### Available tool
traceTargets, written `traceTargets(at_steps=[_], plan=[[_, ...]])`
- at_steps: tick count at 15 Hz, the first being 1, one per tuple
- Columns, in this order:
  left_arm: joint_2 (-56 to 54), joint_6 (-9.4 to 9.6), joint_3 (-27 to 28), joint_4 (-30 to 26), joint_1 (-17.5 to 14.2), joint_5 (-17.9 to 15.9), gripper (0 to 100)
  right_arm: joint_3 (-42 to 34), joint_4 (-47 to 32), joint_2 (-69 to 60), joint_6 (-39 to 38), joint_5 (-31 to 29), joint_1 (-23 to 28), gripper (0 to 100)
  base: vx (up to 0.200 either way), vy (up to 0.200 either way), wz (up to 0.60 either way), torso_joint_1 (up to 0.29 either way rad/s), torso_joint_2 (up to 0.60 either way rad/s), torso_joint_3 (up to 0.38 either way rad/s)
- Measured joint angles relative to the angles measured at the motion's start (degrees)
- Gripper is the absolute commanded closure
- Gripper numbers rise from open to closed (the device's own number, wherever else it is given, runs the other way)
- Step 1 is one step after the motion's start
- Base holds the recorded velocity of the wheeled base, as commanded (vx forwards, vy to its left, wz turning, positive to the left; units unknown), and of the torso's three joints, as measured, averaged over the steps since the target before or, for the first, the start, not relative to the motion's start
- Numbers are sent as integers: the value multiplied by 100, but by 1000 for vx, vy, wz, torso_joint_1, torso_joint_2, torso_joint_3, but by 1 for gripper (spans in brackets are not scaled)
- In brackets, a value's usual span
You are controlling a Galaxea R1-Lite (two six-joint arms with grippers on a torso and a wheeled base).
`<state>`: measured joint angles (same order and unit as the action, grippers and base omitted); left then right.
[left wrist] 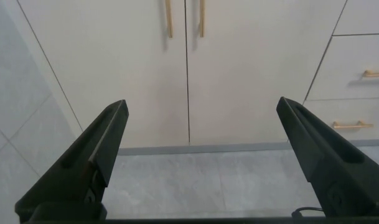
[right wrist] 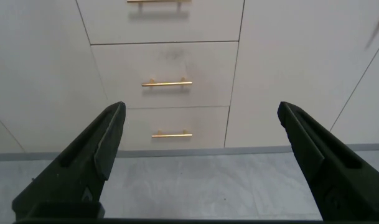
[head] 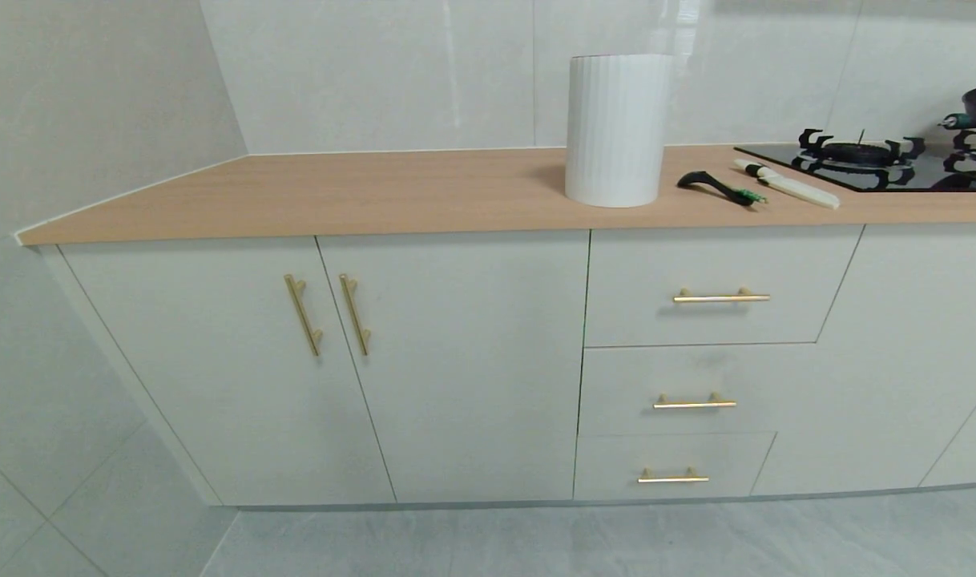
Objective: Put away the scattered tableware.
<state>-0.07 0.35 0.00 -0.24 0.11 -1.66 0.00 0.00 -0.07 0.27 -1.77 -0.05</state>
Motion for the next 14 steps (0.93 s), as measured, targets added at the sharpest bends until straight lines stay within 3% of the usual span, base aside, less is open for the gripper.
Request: traceTargets(at_steps=[4, 14], plan=[[0, 0, 0, -2, 0, 2, 0, 0, 0, 0, 5, 2, 0, 0, 150, 0, 0, -3, 1, 2], [0, -2, 0, -2, -1, 7, 0, 2, -2, 7, 123, 11, 0, 0, 0, 0, 0, 0, 0, 0]])
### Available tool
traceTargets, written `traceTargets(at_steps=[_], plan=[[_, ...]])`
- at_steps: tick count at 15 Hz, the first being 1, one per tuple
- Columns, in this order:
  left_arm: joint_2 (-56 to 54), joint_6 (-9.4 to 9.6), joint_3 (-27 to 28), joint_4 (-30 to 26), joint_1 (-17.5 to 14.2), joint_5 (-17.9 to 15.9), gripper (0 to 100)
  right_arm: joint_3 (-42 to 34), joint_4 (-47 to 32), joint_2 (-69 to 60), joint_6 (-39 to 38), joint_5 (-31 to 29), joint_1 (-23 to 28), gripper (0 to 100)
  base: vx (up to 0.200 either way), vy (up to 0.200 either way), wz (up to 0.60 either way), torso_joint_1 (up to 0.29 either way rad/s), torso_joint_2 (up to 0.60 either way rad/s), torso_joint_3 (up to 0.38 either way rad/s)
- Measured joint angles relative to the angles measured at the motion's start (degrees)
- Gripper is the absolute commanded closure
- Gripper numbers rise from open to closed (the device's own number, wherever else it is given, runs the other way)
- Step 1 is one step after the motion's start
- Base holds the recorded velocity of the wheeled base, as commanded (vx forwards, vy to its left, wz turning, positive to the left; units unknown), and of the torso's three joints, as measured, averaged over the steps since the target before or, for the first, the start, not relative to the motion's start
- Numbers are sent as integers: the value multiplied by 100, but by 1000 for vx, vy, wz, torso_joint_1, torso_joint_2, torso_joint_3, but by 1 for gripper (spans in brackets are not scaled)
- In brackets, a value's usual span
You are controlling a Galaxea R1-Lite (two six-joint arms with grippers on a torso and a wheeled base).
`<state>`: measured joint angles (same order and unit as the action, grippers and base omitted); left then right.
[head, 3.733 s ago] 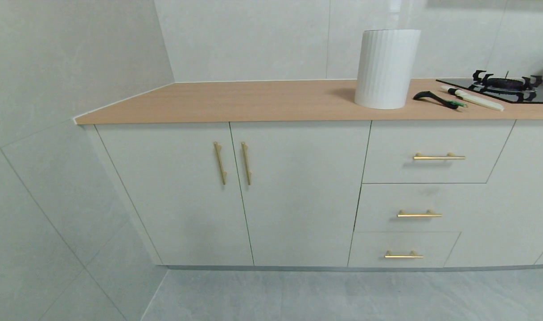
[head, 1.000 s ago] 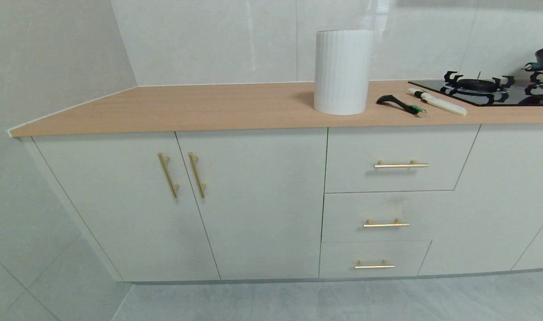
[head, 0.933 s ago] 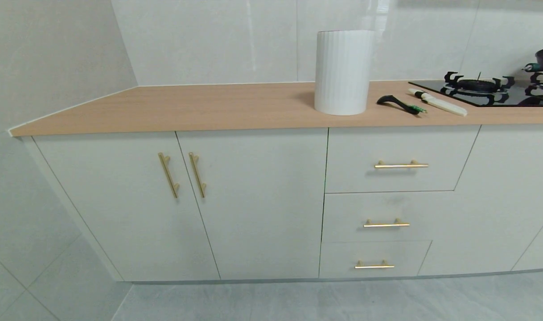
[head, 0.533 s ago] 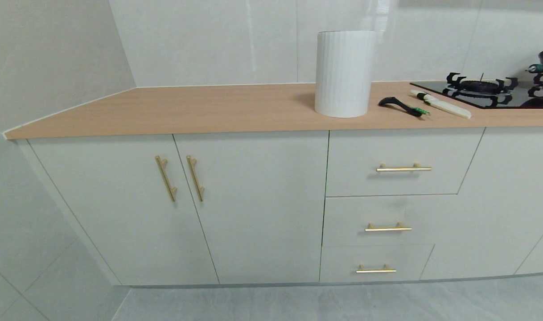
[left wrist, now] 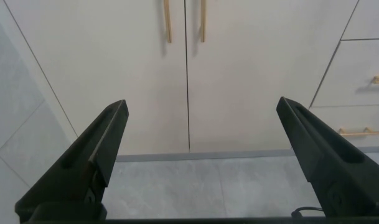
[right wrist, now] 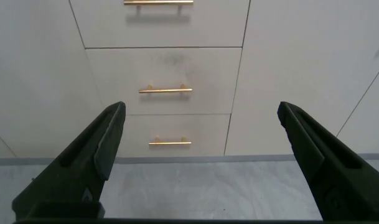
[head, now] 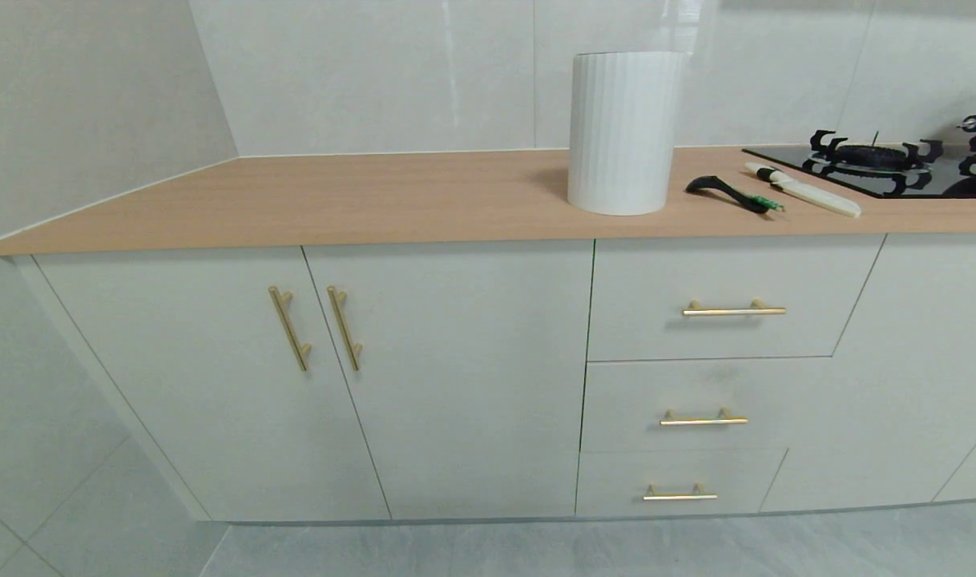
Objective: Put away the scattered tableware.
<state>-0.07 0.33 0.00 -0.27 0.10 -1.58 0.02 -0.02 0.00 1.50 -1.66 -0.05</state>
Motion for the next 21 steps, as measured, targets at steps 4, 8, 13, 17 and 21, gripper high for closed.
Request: traceTargets(at_steps=[4, 8, 13, 17, 21], plan=[[0, 0, 0, 0, 0, 2, 0, 105, -60, 44, 104, 44, -13, 0, 0, 0, 0, 0, 0, 0], [0, 2, 0, 0, -2, 0, 0, 1042, -18, 1089, -30, 239, -177, 0, 0, 0, 0, 0, 0, 0], [0, 0, 0, 0, 0, 0, 0, 2029, 418, 3916, -71, 344, -311, 0, 0, 0, 0, 0, 0, 0], [0, 0, 0, 0, 0, 0, 0, 2866, 1165, 6667, -88, 343, -354, 0, 0, 0, 0, 0, 0, 0], [0, 0, 0, 2, 0, 2, 0, 4044, 1682, 9225, -88, 327, -361, 0, 0, 0, 0, 0, 0, 0]])
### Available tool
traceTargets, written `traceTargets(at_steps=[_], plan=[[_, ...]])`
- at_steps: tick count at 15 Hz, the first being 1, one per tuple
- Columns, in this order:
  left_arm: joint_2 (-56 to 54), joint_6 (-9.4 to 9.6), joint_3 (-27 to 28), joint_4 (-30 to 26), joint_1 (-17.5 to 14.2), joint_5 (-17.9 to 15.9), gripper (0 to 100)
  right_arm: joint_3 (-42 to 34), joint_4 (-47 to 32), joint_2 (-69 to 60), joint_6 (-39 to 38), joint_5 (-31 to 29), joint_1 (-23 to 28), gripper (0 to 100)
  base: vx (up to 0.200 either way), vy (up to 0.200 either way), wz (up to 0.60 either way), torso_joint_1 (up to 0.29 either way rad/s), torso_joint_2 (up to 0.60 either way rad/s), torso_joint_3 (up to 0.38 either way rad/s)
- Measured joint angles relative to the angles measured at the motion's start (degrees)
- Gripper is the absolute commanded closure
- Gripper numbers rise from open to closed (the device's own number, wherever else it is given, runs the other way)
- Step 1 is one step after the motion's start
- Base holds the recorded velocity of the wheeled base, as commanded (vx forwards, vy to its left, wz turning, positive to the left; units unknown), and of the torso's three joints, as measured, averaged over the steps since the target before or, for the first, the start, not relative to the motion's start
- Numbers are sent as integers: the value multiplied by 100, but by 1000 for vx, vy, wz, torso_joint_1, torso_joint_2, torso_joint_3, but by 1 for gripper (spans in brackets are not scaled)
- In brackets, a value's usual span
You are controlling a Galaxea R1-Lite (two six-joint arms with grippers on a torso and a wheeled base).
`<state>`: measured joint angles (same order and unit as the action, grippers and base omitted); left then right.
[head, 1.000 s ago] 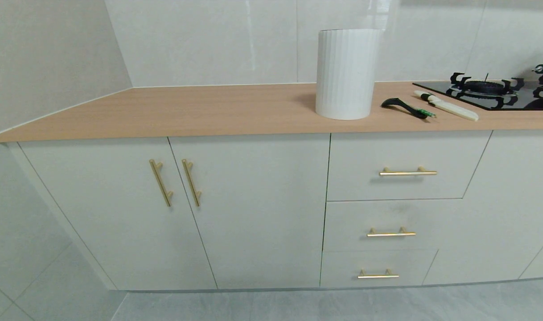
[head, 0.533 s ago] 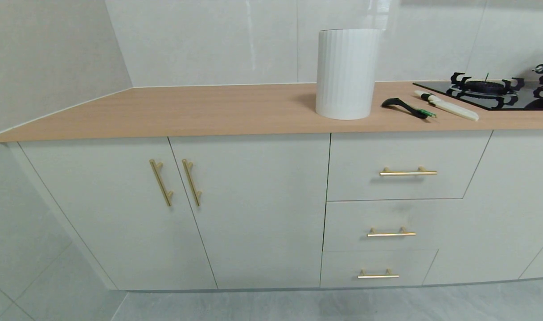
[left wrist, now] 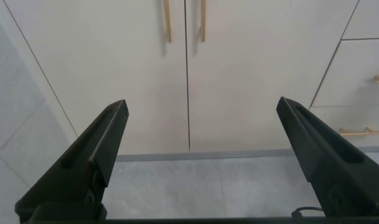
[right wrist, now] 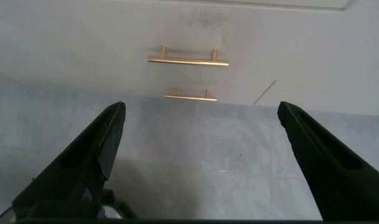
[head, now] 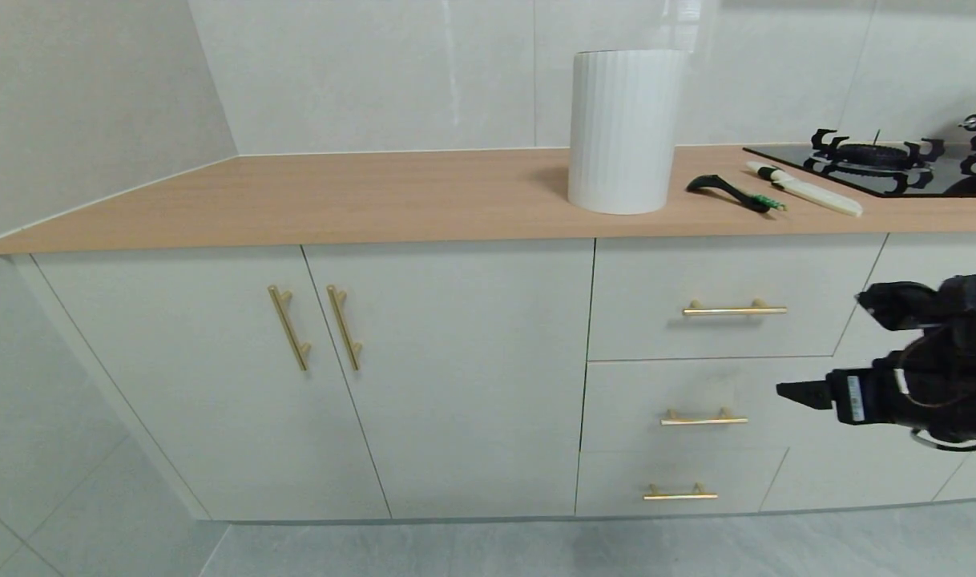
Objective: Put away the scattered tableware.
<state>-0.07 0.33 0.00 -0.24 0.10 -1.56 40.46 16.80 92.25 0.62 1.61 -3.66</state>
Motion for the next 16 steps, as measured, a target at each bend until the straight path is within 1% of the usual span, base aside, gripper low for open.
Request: traceTargets(at_steps=[3, 5, 7, 8, 9, 12, 13, 16], plan=[[0, 0, 0, 0, 0, 0, 0, 642, 288, 1525, -7, -11, -2, 0, 0, 0, 0, 0, 0, 0], [0, -4, 0, 0, -2, 0, 0, 818, 1081, 2272, -11, -52, -9, 0, 0, 0, 0, 0, 0, 0], [0, -6, 0, -2, 0, -2, 0, 866, 2125, 2876, -13, -63, -11, 0, 0, 0, 0, 0, 0, 0], [0, -6, 0, -2, 0, 0, 0, 859, 2469, 3105, -13, -66, 7, 0, 0, 0, 0, 0, 0, 0], [0, -6, 0, -2, 0, 0, 0, 844, 2686, 3319, -16, -66, 30, 0, 0, 0, 0, 0, 0, 0], [0, -9, 0, 0, 0, -2, 0, 837, 2882, 3744, -16, -74, 60, 0, 0, 0, 0, 0, 0, 0], [0, -6, 0, -2, 0, 0, 0, 848, 3079, 3846, -20, -110, 60, 0, 0, 0, 0, 0, 0, 0], [0, -6, 0, -2, 0, 0, 0, 840, 3517, 4078, -20, -379, 52, 0, 0, 0, 0, 0, 0, 0]])
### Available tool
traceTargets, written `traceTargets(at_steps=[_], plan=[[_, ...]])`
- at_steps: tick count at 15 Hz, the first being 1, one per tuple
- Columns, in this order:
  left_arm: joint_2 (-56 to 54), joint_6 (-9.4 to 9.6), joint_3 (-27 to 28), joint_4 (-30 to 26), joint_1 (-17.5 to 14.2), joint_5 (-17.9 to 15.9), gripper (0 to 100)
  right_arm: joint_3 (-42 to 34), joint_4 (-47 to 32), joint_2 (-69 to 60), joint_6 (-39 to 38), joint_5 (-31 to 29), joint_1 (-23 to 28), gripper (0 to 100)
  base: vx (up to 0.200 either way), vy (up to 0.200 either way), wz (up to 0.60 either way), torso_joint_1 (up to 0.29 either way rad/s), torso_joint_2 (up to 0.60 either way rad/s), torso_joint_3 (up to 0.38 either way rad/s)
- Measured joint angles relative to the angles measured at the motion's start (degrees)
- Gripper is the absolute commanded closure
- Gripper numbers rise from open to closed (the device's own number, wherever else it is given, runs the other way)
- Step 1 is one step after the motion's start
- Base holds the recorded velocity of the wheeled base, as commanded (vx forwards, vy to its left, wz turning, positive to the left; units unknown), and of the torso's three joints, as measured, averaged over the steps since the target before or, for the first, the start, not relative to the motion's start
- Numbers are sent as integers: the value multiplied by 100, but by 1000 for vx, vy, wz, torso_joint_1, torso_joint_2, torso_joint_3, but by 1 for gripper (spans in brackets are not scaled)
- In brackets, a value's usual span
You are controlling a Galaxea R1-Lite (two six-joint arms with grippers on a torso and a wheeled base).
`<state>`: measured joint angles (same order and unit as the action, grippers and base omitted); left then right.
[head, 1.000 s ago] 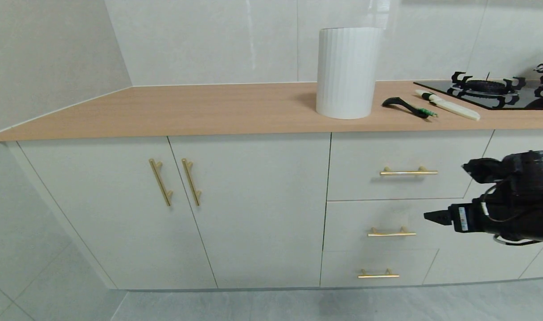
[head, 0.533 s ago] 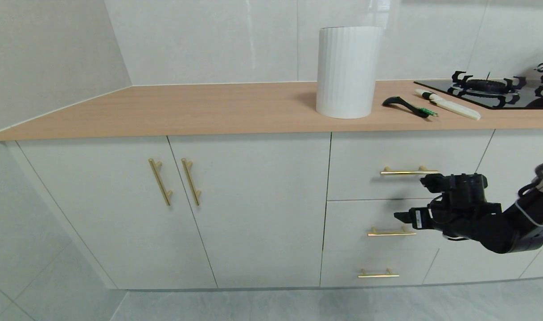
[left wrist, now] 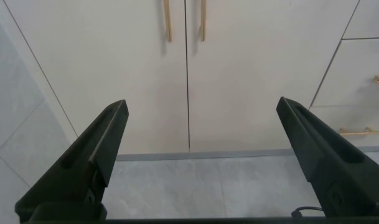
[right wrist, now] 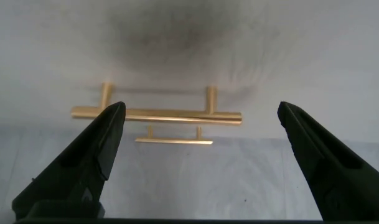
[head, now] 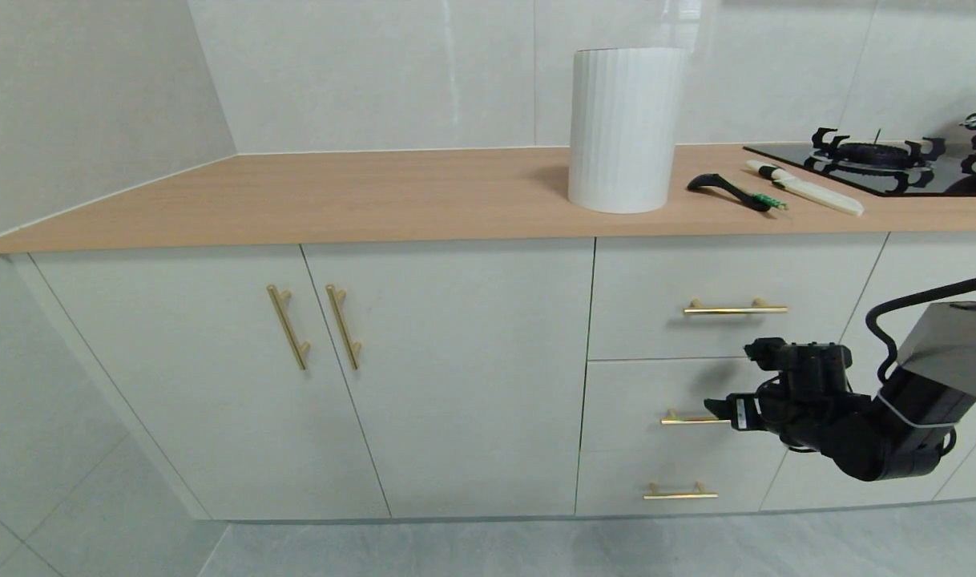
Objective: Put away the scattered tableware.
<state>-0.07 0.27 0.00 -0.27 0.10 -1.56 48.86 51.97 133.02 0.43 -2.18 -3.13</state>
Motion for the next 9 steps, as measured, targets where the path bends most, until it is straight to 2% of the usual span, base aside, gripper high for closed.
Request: traceTargets(at_steps=[9], plan=[[0, -2, 0, 2, 0, -2, 0, 380, 389, 645, -2, -71, -33, 0, 0, 0, 0, 0, 0, 0]])
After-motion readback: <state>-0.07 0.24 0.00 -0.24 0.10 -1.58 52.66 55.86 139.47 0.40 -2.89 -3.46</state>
